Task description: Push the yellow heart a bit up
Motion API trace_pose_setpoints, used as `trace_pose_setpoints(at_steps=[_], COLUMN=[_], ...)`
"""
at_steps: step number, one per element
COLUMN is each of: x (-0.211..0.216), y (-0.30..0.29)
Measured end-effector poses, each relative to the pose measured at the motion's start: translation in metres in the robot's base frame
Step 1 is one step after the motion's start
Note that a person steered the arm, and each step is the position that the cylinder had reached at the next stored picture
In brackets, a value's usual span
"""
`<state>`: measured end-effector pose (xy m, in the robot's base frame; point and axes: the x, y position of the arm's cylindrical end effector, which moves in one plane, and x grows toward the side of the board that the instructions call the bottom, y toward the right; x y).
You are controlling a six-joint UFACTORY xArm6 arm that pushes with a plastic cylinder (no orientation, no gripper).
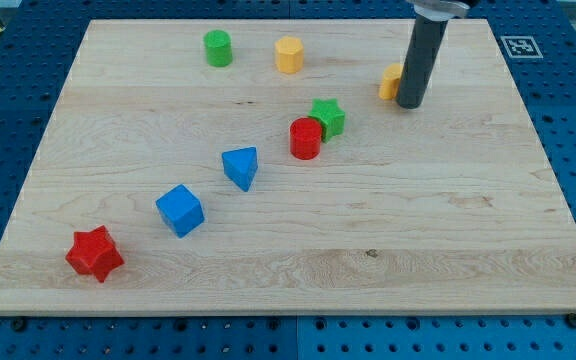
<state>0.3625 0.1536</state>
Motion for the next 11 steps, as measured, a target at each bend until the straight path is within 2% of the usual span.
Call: trace_pose_setpoints(at_steps=[8,11], x=[-0.05,-0.052], y=[-0.037,-0.041])
